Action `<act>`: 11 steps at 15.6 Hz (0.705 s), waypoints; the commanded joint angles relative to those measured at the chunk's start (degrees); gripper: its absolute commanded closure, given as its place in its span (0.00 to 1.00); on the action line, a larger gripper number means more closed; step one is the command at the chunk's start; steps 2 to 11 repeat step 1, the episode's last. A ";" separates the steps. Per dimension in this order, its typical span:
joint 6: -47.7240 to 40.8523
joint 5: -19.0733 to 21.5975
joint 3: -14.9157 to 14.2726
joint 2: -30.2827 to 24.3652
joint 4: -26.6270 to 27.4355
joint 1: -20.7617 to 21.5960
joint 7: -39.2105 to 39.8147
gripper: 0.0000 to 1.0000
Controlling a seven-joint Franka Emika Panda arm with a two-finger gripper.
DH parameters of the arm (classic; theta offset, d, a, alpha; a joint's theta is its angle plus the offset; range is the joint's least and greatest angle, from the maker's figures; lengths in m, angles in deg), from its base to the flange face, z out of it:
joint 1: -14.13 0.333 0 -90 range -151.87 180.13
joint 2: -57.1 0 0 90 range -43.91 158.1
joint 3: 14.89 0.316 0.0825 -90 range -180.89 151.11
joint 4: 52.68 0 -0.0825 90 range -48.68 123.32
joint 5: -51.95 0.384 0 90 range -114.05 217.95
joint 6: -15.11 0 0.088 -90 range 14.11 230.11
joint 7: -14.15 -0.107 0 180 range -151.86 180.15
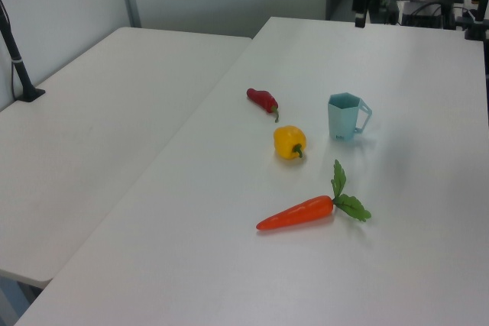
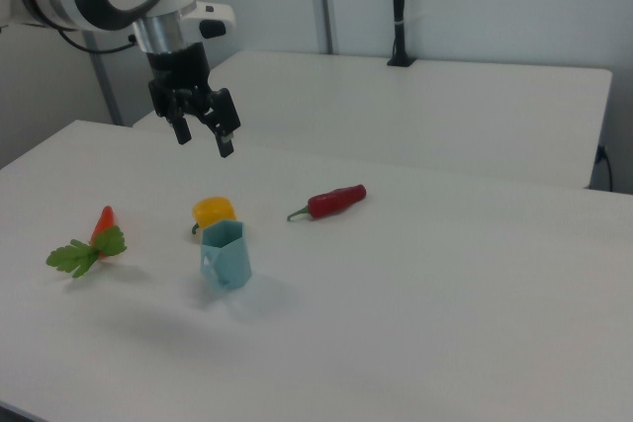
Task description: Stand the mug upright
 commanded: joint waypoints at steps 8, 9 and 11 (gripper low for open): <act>-1.67 0.98 -0.23 -1.25 1.57 0.12 -0.28 0.00; -1.67 0.98 -0.23 -1.25 1.57 0.12 -0.28 0.00; -1.67 0.98 -0.23 -1.25 1.57 0.12 -0.28 0.00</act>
